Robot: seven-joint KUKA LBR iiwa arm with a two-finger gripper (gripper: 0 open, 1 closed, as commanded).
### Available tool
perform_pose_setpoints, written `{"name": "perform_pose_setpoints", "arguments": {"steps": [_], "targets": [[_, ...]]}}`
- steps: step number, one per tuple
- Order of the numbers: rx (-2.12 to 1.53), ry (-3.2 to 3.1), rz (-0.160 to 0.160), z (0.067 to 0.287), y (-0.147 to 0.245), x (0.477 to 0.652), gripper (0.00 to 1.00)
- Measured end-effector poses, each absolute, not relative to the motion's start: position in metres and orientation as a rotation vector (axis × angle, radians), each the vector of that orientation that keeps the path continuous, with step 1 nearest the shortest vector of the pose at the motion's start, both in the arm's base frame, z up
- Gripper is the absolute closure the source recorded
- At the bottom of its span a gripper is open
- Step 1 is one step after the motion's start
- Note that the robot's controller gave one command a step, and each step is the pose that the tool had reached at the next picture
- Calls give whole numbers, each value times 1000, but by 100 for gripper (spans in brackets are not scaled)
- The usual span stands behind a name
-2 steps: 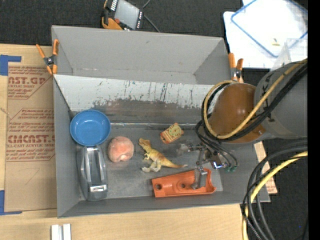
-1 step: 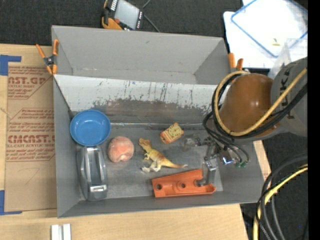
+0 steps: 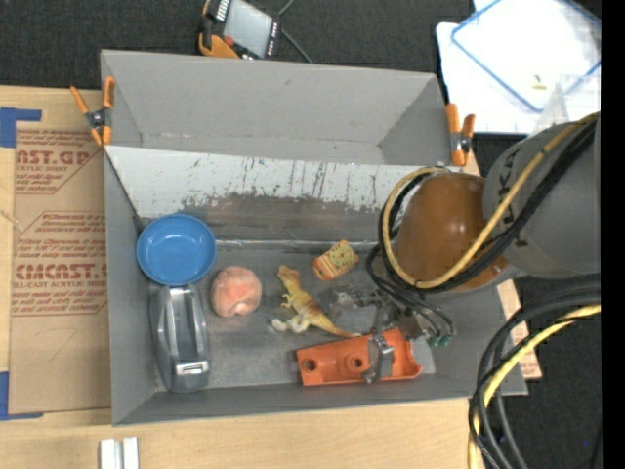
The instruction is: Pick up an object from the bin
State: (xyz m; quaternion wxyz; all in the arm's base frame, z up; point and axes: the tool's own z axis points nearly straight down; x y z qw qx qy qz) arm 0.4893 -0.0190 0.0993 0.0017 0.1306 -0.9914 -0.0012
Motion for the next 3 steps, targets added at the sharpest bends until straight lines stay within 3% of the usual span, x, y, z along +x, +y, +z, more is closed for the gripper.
{"name": "perform_pose_setpoints", "arguments": {"steps": [1,2,3], "targets": [[445,-3147,10,72,-34,485,0],[371,-3130,-1,70,-27,481,100],[371,-3130,-1,70,-27,481,100]]}}
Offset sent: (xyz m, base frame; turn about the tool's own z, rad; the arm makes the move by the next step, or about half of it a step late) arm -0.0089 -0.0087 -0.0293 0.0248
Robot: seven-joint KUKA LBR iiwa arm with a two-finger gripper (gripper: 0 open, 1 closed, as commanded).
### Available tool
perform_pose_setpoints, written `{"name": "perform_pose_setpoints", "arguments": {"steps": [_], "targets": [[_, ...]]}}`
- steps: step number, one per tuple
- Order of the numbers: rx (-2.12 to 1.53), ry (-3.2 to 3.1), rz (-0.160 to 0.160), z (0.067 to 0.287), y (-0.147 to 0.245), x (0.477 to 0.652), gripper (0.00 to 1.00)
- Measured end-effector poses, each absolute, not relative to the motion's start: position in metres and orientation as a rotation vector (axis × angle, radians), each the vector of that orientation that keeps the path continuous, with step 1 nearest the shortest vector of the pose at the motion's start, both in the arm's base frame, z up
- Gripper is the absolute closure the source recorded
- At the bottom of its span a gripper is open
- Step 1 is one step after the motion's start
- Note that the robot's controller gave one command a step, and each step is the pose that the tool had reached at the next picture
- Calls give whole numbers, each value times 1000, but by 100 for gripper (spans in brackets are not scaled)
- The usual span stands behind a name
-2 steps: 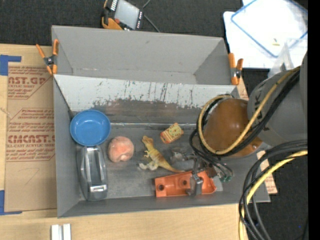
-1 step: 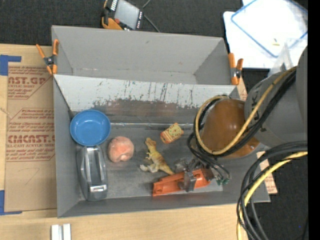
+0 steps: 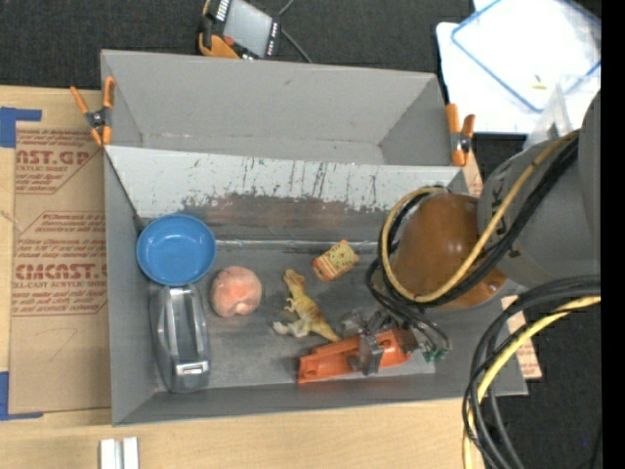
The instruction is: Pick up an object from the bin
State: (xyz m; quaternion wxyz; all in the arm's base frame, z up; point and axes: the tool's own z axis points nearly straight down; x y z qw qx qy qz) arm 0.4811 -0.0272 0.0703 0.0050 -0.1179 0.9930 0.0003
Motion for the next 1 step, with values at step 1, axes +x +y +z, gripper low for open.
{"name": "perform_pose_setpoints", "arguments": {"steps": [1], "targets": [[-368,3101,-1,203,-27,483,100]]}}
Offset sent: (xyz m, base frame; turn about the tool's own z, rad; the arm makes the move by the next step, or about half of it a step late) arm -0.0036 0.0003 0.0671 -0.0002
